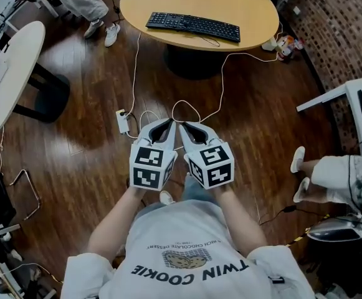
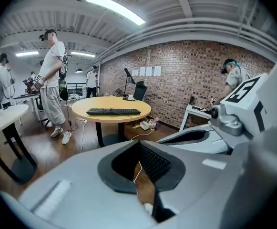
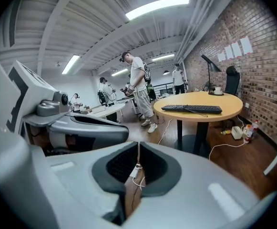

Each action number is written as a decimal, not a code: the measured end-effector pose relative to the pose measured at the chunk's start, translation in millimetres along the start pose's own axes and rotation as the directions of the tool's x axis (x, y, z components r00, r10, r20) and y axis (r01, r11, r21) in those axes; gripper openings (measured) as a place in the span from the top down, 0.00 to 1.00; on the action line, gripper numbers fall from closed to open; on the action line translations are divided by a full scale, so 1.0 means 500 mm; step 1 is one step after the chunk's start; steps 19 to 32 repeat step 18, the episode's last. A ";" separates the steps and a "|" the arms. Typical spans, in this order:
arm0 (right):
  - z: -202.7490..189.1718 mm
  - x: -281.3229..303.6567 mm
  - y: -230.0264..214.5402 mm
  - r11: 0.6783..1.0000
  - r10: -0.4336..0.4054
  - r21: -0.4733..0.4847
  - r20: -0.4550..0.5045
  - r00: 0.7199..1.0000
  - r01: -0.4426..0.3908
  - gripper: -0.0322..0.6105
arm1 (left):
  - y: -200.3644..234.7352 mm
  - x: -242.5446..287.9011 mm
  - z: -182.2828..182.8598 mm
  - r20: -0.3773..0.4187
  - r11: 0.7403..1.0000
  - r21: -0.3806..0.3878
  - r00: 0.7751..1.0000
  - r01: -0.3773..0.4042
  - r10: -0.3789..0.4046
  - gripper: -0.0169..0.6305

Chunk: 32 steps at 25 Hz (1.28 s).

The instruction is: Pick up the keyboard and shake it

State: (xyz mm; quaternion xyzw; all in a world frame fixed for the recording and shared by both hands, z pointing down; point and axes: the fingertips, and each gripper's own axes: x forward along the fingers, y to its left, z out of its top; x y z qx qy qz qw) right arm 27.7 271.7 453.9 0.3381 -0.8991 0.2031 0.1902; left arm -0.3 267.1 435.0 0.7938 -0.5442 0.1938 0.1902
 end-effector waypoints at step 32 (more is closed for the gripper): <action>-0.074 -0.129 0.146 0.990 -0.141 -0.015 0.031 0.990 0.141 0.93 | -0.082 -0.178 -0.063 0.046 0.993 0.075 0.994 0.092 -0.096 0.96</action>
